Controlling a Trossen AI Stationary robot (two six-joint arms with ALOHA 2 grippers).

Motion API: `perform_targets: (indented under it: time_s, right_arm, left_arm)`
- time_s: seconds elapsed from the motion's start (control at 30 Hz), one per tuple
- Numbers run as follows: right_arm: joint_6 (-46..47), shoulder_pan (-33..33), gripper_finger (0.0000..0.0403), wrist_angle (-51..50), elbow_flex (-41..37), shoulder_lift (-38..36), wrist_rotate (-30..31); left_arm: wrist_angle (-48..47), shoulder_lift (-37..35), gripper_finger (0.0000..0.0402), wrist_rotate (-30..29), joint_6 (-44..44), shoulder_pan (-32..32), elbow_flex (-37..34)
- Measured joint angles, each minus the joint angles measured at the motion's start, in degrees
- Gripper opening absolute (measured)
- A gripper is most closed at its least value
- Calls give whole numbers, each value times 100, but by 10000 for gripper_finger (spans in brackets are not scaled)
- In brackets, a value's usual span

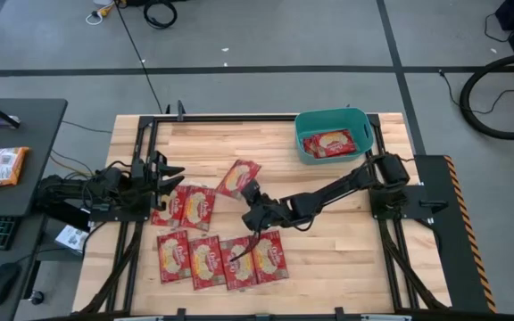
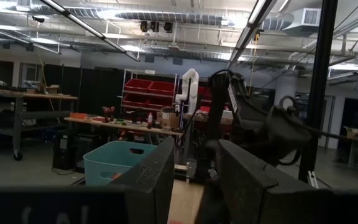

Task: Sort popcorn bags into baskets
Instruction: Put the red popcorn bag into the green bin

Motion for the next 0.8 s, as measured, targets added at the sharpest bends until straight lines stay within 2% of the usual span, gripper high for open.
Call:
perform_targets:
  time_s: [0.3,0.47,0.6,0.8]
  right_arm:
    - [21,-51,1,-491,2,-484,1435]
    - [488,-198,0,-1066,2,-776,2166]
    - [1448,-363,0,-2106,4,-985,2591]
    - [3661,-571,0,-4300,4,-1196,2980]
  left_arm:
    - [0,0,126,0,-4,0,0]
    - [-1,0,126,0,-4,0,1]
    - [0,0,126,0,-4,-2,2]
    - [0,0,126,0,-6,-1,2]
